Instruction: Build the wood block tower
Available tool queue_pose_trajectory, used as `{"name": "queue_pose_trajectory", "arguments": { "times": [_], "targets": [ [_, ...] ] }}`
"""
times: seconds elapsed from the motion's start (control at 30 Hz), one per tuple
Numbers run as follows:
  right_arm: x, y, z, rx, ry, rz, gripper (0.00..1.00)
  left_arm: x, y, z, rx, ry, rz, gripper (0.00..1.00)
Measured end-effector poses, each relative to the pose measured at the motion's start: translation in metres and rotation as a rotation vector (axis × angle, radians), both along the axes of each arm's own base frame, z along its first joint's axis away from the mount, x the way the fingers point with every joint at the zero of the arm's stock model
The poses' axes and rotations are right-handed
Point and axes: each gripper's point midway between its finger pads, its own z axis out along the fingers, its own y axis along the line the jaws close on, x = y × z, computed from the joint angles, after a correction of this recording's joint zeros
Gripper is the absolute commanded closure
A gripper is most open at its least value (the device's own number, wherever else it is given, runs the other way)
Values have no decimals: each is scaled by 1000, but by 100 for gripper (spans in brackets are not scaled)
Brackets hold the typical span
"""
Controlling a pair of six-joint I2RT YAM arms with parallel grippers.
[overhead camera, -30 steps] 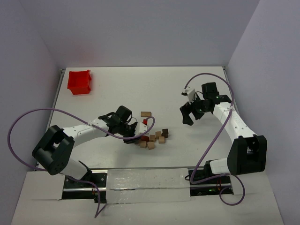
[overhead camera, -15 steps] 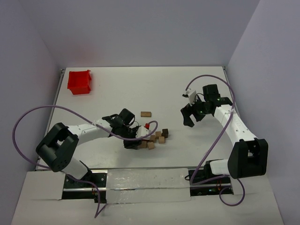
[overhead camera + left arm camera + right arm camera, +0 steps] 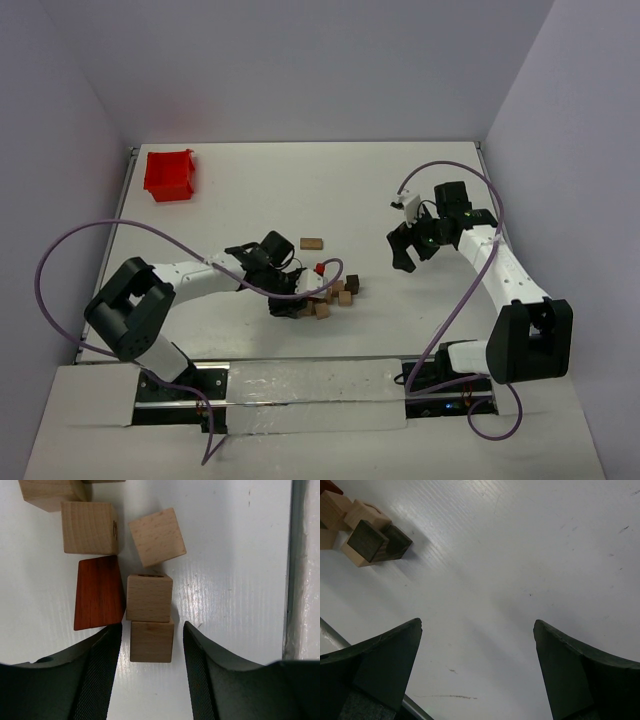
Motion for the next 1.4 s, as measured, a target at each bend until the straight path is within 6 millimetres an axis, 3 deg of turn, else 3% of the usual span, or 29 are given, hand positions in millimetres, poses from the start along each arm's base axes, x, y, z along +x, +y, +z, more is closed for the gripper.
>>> {"name": "queue_pose_trajectory", "arguments": {
  "times": [0.5, 0.83, 1.07, 1.2, 1.4],
  "targets": [
    [0, -2, 0, 0, 1, -6, 0, 4, -10, 0, 3, -6, -1, 42],
    [1, -4, 0, 0, 0, -15, 0, 3, -13, -1, 6, -1, -6, 64],
    [0, -5, -1, 0, 4, -19, 0, 4, -14, -1, 8, -6, -5, 70],
    [0, -6, -2, 0, 6, -21, 0, 5, -13, -1, 15, -8, 9, 79],
    [0, -6, -2, 0, 6, -22, 0, 11, -6, 11, 1, -9, 85, 89]
  ]
}}
